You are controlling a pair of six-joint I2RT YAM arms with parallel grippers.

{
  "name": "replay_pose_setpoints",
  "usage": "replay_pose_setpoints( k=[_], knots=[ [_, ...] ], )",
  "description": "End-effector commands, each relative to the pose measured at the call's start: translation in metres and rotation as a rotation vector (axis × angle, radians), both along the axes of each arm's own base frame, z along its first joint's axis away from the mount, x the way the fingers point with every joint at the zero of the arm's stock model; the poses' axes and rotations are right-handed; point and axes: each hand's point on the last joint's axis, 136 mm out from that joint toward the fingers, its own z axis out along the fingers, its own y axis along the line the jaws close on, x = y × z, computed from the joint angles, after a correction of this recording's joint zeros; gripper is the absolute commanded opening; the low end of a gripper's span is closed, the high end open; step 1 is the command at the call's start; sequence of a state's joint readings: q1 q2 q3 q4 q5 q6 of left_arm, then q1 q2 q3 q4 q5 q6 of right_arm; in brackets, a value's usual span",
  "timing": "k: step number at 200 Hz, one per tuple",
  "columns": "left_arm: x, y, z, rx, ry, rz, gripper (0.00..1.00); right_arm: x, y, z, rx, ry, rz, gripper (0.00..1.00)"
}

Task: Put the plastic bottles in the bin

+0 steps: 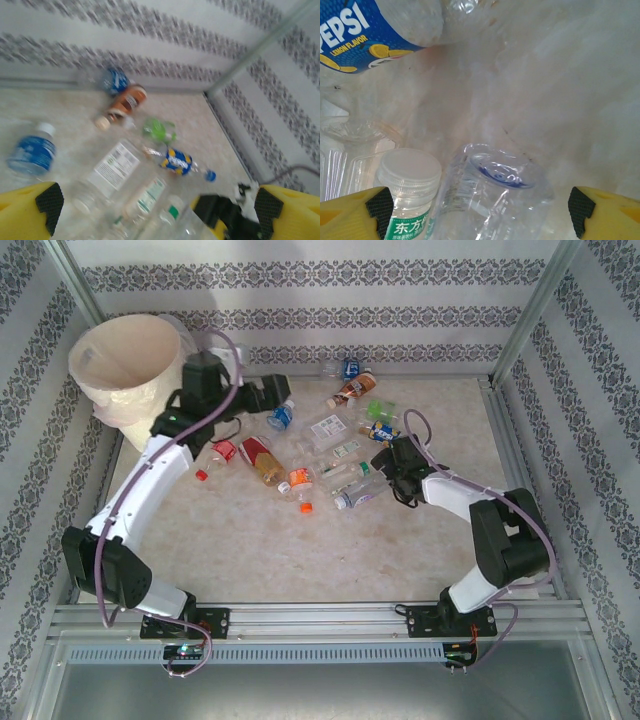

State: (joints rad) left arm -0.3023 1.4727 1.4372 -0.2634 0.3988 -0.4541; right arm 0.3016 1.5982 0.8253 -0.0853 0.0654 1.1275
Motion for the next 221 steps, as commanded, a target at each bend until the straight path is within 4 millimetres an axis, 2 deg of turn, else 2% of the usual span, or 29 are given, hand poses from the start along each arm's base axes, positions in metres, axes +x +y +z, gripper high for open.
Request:
replay_pose_setpoints(
  k=[1, 28, 48, 72, 94, 131, 167, 196, 221],
  knots=[
    [-0.007, -0.029, -0.008, -0.054, -0.006, -0.043, 1.00, 0.008, 0.008, -0.002, 0.057, 0.004, -0.053, 0.89],
    [-0.021, -0.060, -0.048, -0.090, 0.079, -0.106, 1.00, 0.007, 0.007, -0.014, 0.060, 0.033, -0.098, 0.86],
    [-0.034, -0.076, -0.071, -0.070, 0.090, -0.119, 1.00, 0.007, 0.007, -0.023, 0.059, 0.044, -0.110, 0.79],
    [-0.047, -0.089, -0.096, -0.006, 0.109, -0.128, 1.00, 0.009, 0.007, -0.026, 0.059, 0.033, -0.103, 0.70],
    [-0.049, -0.093, -0.112, 0.045, 0.117, -0.111, 1.00, 0.008, 0.005, -0.021, 0.041, 0.010, -0.093, 0.64],
    [-0.053, -0.102, -0.118, 0.126, 0.061, -0.131, 1.00, 0.011, 0.002, 0.007, -0.015, -0.083, -0.031, 0.55],
    [-0.063, -0.109, -0.126, 0.156, 0.041, -0.194, 1.00, 0.010, 0.010, 0.039, -0.117, -0.205, 0.086, 0.50],
    [-0.071, -0.119, -0.119, 0.143, 0.001, -0.279, 1.00, 0.010, 0.021, 0.060, -0.145, -0.295, 0.149, 0.48],
    [-0.077, -0.123, -0.111, 0.125, -0.060, -0.339, 1.00, 0.016, 0.035, 0.091, -0.140, -0.409, 0.225, 0.47]
  ],
)
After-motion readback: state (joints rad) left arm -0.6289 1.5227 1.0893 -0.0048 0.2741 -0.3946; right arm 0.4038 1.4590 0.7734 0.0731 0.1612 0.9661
